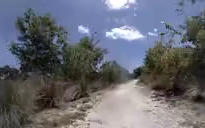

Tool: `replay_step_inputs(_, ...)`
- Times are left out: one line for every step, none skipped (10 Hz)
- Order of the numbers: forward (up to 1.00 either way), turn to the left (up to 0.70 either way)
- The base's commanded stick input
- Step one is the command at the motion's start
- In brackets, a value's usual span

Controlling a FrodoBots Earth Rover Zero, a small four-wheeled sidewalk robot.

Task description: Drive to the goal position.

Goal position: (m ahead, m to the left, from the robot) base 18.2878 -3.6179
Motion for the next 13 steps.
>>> replay_step_inputs(0.85,-0.04)
replay_step_inputs(0.85,-0.24)
replay_step_inputs(0.85,-0.34)
replay_step_inputs(0.85,-0.34)
replay_step_inputs(0.85,-0.34)
replay_step_inputs(0.85,-0.23)
replay_step_inputs(0.85,0.00)
replay_step_inputs(0.85,0.00)
replay_step_inputs(0.85,0.00)
replay_step_inputs(0.85,0.00)
replay_step_inputs(0.85,0.00)
replay_step_inputs(0.85,0.00)
replay_step_inputs(0.85,0.00)
